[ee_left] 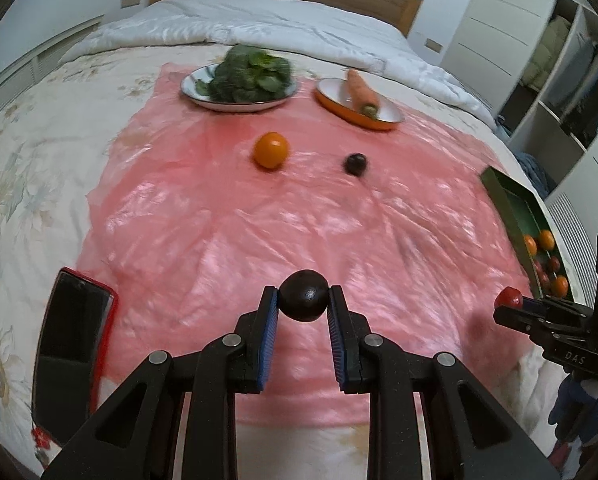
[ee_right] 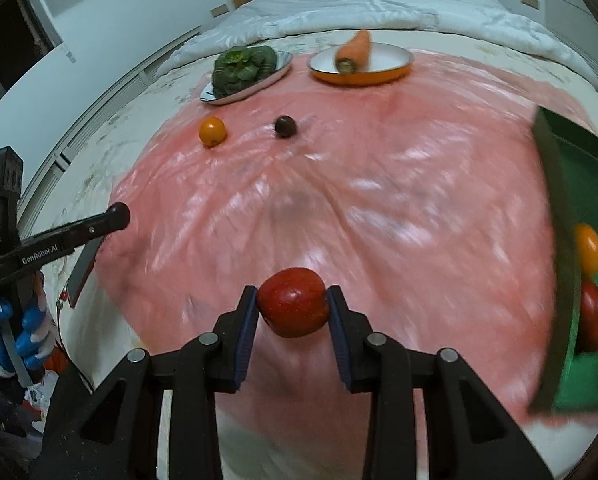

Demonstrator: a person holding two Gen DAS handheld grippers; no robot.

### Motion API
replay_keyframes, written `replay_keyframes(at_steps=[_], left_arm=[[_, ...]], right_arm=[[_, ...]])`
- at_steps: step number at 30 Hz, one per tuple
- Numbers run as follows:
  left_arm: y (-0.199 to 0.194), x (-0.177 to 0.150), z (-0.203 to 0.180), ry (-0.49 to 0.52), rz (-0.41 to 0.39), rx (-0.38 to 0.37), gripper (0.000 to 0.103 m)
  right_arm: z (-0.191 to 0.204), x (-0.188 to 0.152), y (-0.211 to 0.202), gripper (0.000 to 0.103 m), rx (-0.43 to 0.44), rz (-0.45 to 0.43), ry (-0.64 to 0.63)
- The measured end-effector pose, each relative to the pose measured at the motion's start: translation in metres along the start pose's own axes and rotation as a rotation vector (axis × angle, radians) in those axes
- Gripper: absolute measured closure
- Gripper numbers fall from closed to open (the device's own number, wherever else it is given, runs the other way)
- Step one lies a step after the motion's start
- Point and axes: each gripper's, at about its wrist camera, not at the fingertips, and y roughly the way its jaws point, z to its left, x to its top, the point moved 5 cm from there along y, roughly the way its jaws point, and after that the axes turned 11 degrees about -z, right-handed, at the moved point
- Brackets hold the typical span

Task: Organize fruits
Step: 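Lift the plum and red apple and carry them toward the green tray, then lower the plum and apple into the green tray and open both tools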

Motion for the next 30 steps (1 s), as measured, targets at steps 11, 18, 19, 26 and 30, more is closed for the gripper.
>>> replay_keyframes(at_steps=[11, 18, 19, 26, 30], left_arm=[[-0.018, -0.022, -0.099, 0.12, 0.036, -0.123, 0.082], [-0.019, -0.034, -0.18, 0.204, 0.089, -0.25, 0.082], [-0.019, -0.034, -0.19, 0.216, 0.096, -0.265, 0.082], [-0.002, -0.019, -0.257, 0.261, 0.123, -0.344, 0.082], [0.022, 0.002, -0.294, 0.29, 0.126, -0.362, 0.082]], right_arm=[[-0.076, -0.054, -0.093, 0.0, -0.133, -0.056, 0.115], [-0.13, -0.078, -0.145, 0.0, -0.219, -0.111, 0.205], [-0.137, -0.08, -0.151, 0.0, -0.229, -0.121, 0.216], [-0.182, -0.064, -0.174, 0.0, -0.278, -0.19, 0.246], [-0.203, -0.046, -0.171, 0.0, -0.295, -0.215, 0.235]])
